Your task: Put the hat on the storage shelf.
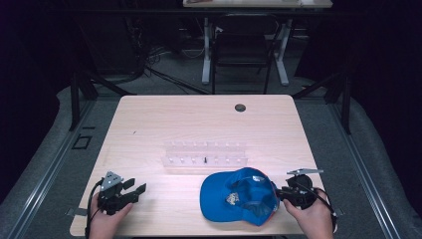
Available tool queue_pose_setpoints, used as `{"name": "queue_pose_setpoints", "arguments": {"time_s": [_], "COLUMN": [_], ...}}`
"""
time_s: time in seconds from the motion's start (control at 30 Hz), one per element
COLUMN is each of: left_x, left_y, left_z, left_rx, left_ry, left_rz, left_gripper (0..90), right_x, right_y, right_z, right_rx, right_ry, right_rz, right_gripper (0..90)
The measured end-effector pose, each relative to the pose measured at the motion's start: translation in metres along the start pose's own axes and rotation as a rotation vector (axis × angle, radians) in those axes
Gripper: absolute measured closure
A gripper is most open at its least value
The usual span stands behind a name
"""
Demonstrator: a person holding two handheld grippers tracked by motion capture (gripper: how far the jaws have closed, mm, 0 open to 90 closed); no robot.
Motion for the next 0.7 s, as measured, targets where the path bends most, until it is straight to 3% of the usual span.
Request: {"name": "queue_pose_setpoints", "arguments": {"time_s": [0.23,0.37,0.7], "left_x": [0.001,0.002,0.002], "left_y": [0.001,0.001,0.002], "left_z": [0.000,0.000,-0.001], "left_rx": [-0.012,-0.012,-0.012], "left_ry": [0.006,0.005,0.009], "left_rz": [0.010,0.012,0.025], "left_gripper": [47.7,47.6,48.2], "right_x": [-0.002,-0.005,0.007], "right_y": [-0.011,-0.015,-0.014], "right_z": [0.001,0.006,0.006], "right_rx": [0.005,0.007,-0.016], "right_ry": [-0.014,-0.057,-0.021], "right_rz": [0.105,0.171,0.303], "right_gripper": [70.2,70.1,73.0]}}
Point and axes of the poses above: each handheld gripper's, and its own axes: x roughly forward along the jaws, y roughly out of its underside, z roughly to its left, the point moved 8 cm from there along x, roughly forward along the jaws, and after that the axes turned 1 degree about y, right-handed, at the moved point
